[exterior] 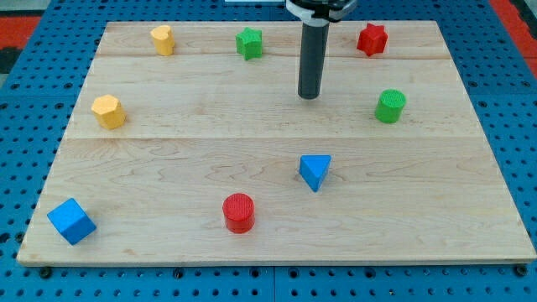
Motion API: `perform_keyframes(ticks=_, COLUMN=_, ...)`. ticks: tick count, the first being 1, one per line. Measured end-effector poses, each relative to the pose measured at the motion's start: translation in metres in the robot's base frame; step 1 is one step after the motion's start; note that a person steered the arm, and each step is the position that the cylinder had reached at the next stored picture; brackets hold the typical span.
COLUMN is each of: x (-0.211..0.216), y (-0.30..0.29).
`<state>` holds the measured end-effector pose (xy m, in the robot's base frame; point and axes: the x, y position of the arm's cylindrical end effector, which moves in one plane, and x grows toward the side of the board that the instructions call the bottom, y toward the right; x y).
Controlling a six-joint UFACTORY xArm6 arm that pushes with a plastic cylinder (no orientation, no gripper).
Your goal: Move your arm to the right center of the board
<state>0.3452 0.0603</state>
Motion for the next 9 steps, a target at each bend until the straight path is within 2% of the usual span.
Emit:
perform_keyframes(ticks=1, x=-0.041, y=0.071)
perform_keyframes(ticks=2, x=-0.033, y=0.157)
perform_keyframes(ticks=5, x=-0.013, y=0.157)
perform_keyframes(ticks=7, x=-0.004, y=0.198)
perform_keyframes(ticks=9, x=0.065, y=0.239)
